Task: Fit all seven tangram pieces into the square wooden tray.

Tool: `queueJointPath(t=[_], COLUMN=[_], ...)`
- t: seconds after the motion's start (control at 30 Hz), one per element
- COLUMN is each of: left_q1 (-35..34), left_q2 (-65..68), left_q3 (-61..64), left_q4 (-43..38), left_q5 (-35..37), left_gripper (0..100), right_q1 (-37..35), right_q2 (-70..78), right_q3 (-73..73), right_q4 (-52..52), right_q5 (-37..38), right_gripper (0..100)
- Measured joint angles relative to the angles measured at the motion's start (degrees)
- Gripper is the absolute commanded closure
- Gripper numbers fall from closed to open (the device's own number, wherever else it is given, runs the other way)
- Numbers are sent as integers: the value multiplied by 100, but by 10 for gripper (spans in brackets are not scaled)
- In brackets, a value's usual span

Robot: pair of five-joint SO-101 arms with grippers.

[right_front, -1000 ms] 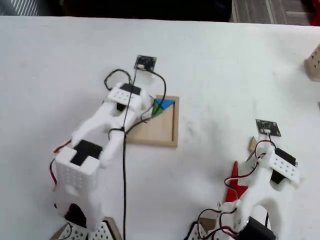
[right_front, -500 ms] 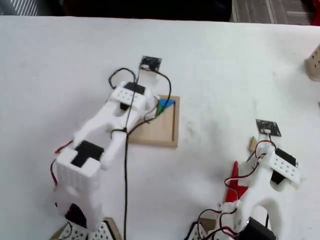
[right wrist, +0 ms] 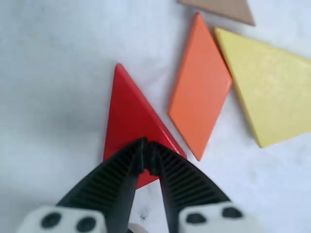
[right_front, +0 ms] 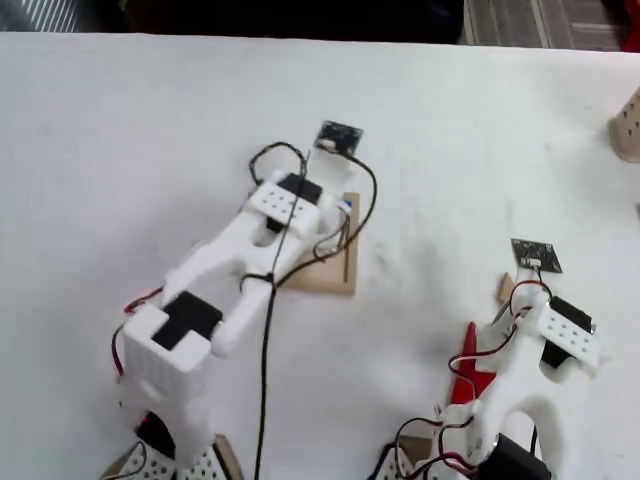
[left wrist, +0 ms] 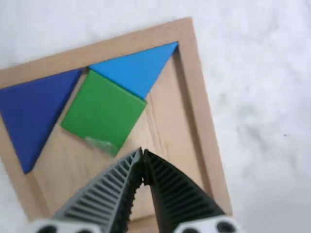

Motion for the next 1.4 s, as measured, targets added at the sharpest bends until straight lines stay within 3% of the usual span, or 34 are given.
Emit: queueJointPath(t=[0.27,0.5,1.0,1.17,1.4], left_q1=[0,-158,62,62,53], left_q2=[-9,-9,-448,-457,457], left_q3=[835,888,932,932,369], left_q4=[-1688,-2154,-1846,-2286,-2347], left_q5=[-9,-9,-9,-9,-9], left_gripper=[978,978,978,978,978], right_q1=[0,0,0,0,0], right_q2=[0,0,0,0,0], right_q3=[0,0,0,0,0], right_q4=[0,0,0,0,0], right_q5=[0,0,0,0,0], right_gripper=[979,979,980,980,980])
